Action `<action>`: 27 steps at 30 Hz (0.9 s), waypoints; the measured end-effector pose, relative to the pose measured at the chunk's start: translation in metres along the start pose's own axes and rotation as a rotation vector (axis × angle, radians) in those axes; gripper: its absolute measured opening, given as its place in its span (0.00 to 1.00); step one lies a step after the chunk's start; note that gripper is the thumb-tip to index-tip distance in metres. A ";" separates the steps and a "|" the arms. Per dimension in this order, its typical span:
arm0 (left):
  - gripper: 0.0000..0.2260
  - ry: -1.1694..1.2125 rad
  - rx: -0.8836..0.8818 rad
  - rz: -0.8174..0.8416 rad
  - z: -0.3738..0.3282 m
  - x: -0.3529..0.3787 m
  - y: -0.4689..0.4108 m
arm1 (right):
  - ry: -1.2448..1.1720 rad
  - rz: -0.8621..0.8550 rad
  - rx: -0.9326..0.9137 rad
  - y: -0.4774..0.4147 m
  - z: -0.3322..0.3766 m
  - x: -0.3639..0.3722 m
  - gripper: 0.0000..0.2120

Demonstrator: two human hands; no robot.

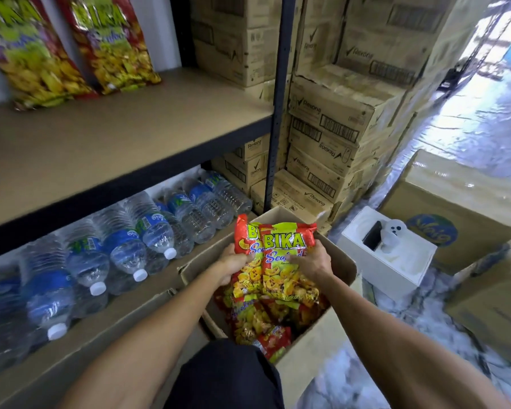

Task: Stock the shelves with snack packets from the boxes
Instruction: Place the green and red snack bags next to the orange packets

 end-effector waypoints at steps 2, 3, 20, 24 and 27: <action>0.13 0.012 0.070 -0.004 -0.022 -0.005 0.022 | -0.008 -0.012 -0.073 0.015 0.021 -0.010 0.27; 0.15 0.015 0.104 -0.009 -0.034 -0.008 0.035 | -0.021 -0.016 -0.106 0.024 0.032 -0.016 0.29; 0.19 0.077 0.460 -0.090 -0.167 -0.095 0.216 | -0.125 -0.042 -0.534 0.136 0.220 -0.083 0.17; 0.18 0.127 0.581 -0.219 -0.185 -0.120 0.244 | -0.204 -0.006 -0.602 0.144 0.253 -0.071 0.17; 0.20 0.148 0.673 -0.371 -0.191 -0.143 0.257 | -0.284 0.036 -0.629 0.144 0.273 -0.061 0.16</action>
Point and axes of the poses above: each hand's wrist, its own y-axis away from the middle knuckle, its own x-axis out of the palm, z = x × y, the point moved 1 cm from there along -y, towards the middle knuckle
